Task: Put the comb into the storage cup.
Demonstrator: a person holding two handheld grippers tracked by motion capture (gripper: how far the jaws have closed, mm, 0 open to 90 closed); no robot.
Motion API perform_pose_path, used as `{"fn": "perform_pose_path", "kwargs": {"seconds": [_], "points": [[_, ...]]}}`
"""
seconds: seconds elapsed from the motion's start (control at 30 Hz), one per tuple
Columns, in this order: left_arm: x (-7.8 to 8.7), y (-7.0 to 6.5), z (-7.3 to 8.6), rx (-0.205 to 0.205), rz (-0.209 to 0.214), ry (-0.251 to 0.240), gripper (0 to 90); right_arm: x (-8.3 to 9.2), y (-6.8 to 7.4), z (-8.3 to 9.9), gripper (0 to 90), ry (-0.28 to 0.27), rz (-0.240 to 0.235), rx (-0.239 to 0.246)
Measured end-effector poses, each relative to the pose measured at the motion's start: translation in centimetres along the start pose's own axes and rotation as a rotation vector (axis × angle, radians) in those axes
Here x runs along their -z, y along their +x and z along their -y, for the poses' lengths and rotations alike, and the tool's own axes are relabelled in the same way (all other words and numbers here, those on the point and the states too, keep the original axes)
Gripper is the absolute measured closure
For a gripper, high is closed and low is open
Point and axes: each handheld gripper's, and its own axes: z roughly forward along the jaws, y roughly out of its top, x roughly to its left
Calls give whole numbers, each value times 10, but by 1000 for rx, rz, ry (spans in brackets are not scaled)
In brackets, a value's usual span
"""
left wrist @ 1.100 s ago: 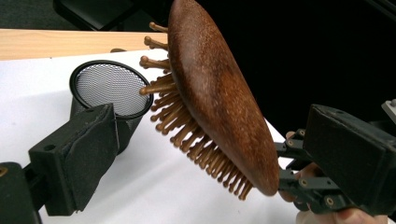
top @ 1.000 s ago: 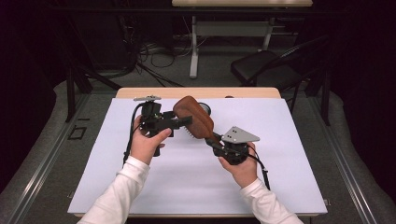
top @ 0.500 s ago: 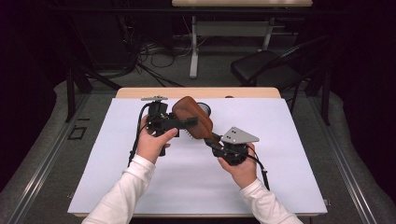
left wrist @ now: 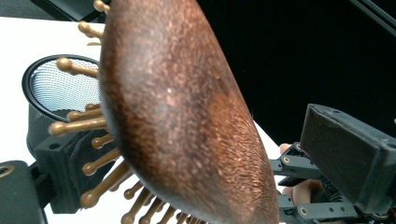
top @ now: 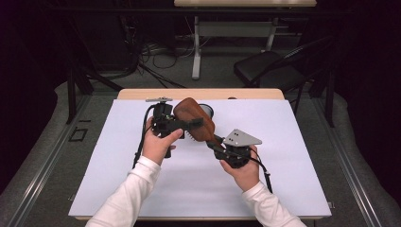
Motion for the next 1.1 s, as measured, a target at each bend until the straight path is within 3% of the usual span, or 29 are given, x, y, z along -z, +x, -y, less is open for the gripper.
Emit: {"fn": "perform_pose_path", "kwargs": {"seconds": [0.7, 1.1], "points": [[-7, 0, 2, -16, -10, 19, 149, 0, 2, 0, 713, -5, -3, 3], [-8, -1, 3, 2, -21, 24, 208, -1, 2, 1, 713, -3, -3, 5]]}}
